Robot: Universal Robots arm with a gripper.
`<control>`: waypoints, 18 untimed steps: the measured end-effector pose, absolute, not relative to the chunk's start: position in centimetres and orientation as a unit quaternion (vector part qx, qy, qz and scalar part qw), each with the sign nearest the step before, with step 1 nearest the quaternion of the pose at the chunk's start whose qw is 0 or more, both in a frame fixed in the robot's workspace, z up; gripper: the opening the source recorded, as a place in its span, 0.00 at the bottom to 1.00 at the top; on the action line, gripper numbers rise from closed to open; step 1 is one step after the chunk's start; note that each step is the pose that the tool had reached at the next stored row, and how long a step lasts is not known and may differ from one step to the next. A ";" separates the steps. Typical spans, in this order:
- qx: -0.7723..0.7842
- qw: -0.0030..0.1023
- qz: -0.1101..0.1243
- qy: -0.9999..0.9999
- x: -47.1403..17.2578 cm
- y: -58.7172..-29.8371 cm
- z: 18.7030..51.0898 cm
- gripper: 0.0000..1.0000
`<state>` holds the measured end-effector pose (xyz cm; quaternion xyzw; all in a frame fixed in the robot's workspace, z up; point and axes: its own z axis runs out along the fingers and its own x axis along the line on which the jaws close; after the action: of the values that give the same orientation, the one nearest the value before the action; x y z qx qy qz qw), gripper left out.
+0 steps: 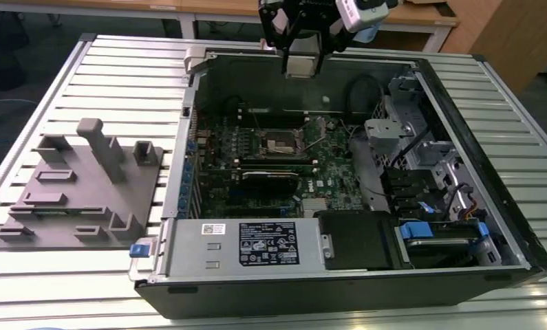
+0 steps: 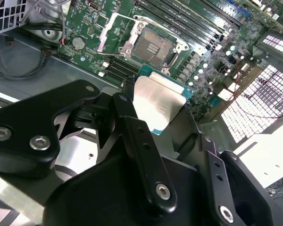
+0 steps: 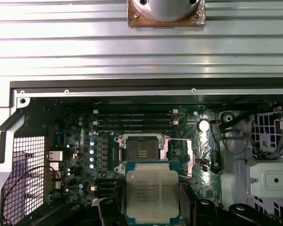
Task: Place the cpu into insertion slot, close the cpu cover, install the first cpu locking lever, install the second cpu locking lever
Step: 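Place the cpu into insertion slot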
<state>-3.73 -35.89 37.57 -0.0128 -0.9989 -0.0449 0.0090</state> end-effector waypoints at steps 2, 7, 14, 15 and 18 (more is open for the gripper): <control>-0.013 0.009 -0.045 -0.999 -3.7 -35.9 37.5 0.54; -0.013 0.009 -0.045 -0.999 -3.7 -35.9 37.2 0.54; -0.013 0.009 -0.045 -0.999 -3.7 -35.9 37.1 0.54; -0.013 0.009 -0.045 -0.999 -3.7 -35.9 37.1 0.54; -0.013 0.009 -0.044 -0.999 -3.7 -35.9 36.9 0.54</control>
<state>-3.74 -35.90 36.93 -0.0128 -0.9989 -0.0445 0.0091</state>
